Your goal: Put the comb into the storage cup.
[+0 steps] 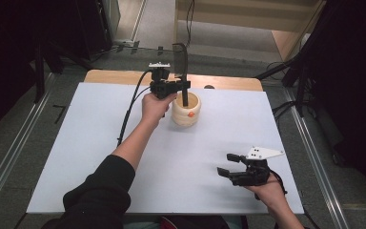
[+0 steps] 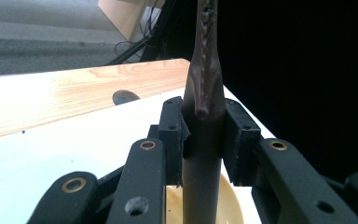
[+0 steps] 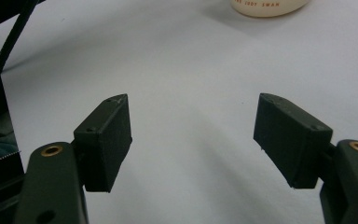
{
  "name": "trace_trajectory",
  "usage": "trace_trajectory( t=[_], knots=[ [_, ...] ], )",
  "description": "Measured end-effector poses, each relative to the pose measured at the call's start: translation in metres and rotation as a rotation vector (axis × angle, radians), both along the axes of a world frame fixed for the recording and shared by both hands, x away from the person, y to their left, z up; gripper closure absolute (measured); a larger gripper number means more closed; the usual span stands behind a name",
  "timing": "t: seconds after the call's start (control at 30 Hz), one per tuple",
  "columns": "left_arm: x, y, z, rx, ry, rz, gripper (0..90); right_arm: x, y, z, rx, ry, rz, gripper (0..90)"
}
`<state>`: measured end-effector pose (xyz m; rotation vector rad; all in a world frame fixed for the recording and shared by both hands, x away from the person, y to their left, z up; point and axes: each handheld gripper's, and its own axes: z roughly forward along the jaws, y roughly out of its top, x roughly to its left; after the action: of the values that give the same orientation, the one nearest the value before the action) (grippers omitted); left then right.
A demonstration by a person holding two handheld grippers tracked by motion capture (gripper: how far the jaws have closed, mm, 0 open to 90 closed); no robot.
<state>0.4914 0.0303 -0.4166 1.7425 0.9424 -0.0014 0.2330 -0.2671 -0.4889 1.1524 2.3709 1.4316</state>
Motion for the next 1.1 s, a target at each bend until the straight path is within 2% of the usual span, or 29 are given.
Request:
trace_trajectory(
  t=[0.1,0.23,0.37,0.57,0.7,0.8,0.97,1.1],
  knots=[
    [-0.002,-0.002,-0.002,0.015,-0.007,-0.005,72.6,0.000,0.000,0.000,0.000,0.001,0.000,25.8],
    [-0.004,-0.001,-0.006,0.001,-0.011,-0.002,72.7,0.000,0.000,0.000,-0.002,0.000,-0.001,25.8],
    [-0.005,0.001,-0.010,0.007,-0.003,-0.001,72.6,0.000,0.000,0.000,-0.002,0.000,-0.001,25.8],
    [-0.007,0.004,-0.014,-0.007,0.007,-0.001,72.6,0.000,0.001,0.000,-0.002,0.003,-0.007,25.8],
    [-0.008,0.004,-0.017,0.008,0.006,-0.006,72.6,0.000,0.001,0.000,0.000,0.002,-0.008,25.8],
    [-0.008,0.007,-0.022,-0.009,0.016,-0.005,72.6,0.001,0.001,-0.001,-0.003,-0.001,-0.005,25.8],
    [-0.010,0.005,-0.027,0.026,0.007,-0.019,72.5,0.001,0.002,-0.001,-0.003,-0.001,0.001,25.8],
    [-0.011,0.004,-0.030,0.034,0.014,-0.026,72.5,0.002,0.002,-0.001,-0.004,-0.003,0.001,25.8]
  ],
)
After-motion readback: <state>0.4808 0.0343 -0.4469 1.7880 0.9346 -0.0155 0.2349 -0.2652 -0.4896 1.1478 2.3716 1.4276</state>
